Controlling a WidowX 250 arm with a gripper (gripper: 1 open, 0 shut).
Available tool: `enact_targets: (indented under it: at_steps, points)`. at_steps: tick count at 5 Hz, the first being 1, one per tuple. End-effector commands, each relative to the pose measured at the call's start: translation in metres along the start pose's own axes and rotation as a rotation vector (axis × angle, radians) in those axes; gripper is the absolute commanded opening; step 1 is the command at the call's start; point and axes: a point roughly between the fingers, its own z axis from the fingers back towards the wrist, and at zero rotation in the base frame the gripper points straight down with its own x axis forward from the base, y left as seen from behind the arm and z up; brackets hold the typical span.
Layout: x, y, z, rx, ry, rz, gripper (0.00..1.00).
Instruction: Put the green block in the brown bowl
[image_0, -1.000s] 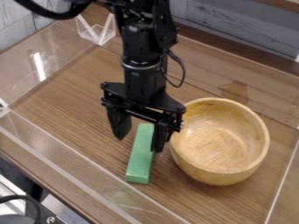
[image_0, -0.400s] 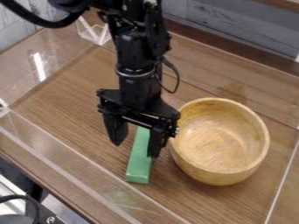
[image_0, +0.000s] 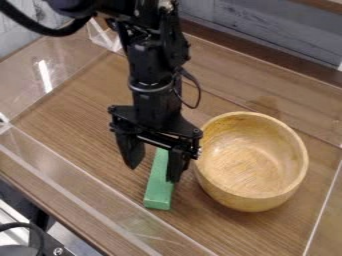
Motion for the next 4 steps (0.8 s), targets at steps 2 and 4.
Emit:
enact_targets:
  at_steps: [2, 4]
  points:
    - [0.005, -0.001, 0.002, -0.016, -0.057, 0.002, 1.0]
    - [0.008, -0.005, -0.01, -0.016, -0.063, 0.003, 1.0]
